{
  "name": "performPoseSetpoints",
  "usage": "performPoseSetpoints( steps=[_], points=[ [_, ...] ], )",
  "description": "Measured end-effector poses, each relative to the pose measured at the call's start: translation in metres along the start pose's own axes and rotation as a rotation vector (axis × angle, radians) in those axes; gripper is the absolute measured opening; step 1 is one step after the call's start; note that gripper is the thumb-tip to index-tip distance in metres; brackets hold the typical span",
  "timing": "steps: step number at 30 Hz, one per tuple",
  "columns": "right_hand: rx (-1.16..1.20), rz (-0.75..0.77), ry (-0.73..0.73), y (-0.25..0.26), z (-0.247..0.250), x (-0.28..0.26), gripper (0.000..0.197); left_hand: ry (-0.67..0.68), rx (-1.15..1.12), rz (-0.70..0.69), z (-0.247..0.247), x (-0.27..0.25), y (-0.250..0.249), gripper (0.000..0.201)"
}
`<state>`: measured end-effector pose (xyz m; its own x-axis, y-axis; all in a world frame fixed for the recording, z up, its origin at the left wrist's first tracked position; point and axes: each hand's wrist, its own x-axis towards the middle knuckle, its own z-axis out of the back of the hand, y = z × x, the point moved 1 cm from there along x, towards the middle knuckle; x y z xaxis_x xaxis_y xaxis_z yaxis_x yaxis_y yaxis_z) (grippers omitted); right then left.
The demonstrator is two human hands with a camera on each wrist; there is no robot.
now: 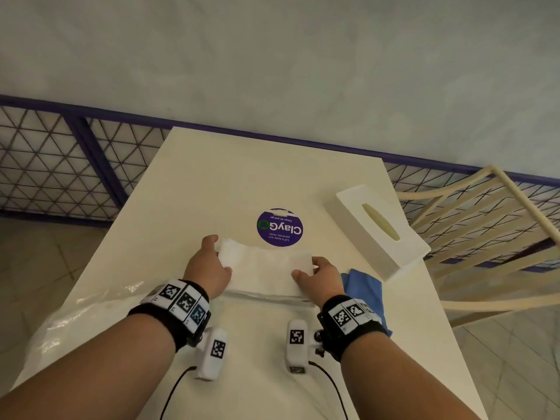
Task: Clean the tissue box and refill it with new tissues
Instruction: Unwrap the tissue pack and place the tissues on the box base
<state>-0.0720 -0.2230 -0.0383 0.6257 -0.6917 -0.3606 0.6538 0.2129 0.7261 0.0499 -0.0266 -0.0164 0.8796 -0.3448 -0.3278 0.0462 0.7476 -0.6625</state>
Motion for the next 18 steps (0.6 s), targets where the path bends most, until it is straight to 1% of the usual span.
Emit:
performPoseSetpoints(
  steps=[2,3,5,6,7,8,10,12,18],
  points=[
    [-0.064,-0.004,0.006,-0.002,0.0,0.001,0.063,-0.018,0.056,-0.056,-0.004,0.0,0.0,0.075],
    [-0.101,0.01,-0.011,-0.002,0.0,0.0,0.063,-0.031,0.083,-0.102,-0.005,-0.002,0.0,0.072],
    [-0.138,0.066,-0.062,-0.002,-0.001,-0.006,0.051,-0.016,0.175,-0.228,-0.009,-0.006,-0.001,0.057],
    [-0.144,0.107,-0.063,-0.001,-0.004,-0.01,0.044,0.034,0.275,-0.285,-0.012,-0.009,-0.001,0.051],
    [-0.163,0.145,-0.024,0.0,-0.009,-0.014,0.041,0.099,0.402,-0.322,-0.017,-0.012,-0.001,0.049],
    [-0.217,0.187,0.045,0.0,-0.015,-0.018,0.041,0.162,0.529,-0.337,-0.022,-0.014,0.0,0.051],
    [-0.402,0.263,0.19,0.0,-0.028,-0.025,0.049,0.253,0.676,-0.307,-0.031,-0.015,0.003,0.056],
    [-0.513,0.283,0.227,-0.001,-0.032,-0.023,0.05,0.29,0.681,-0.272,-0.038,-0.012,0.002,0.059],
    [-0.581,0.251,0.203,0.005,-0.017,-0.001,0.047,0.315,0.593,-0.282,-0.049,0.009,-0.01,0.064]
  ],
)
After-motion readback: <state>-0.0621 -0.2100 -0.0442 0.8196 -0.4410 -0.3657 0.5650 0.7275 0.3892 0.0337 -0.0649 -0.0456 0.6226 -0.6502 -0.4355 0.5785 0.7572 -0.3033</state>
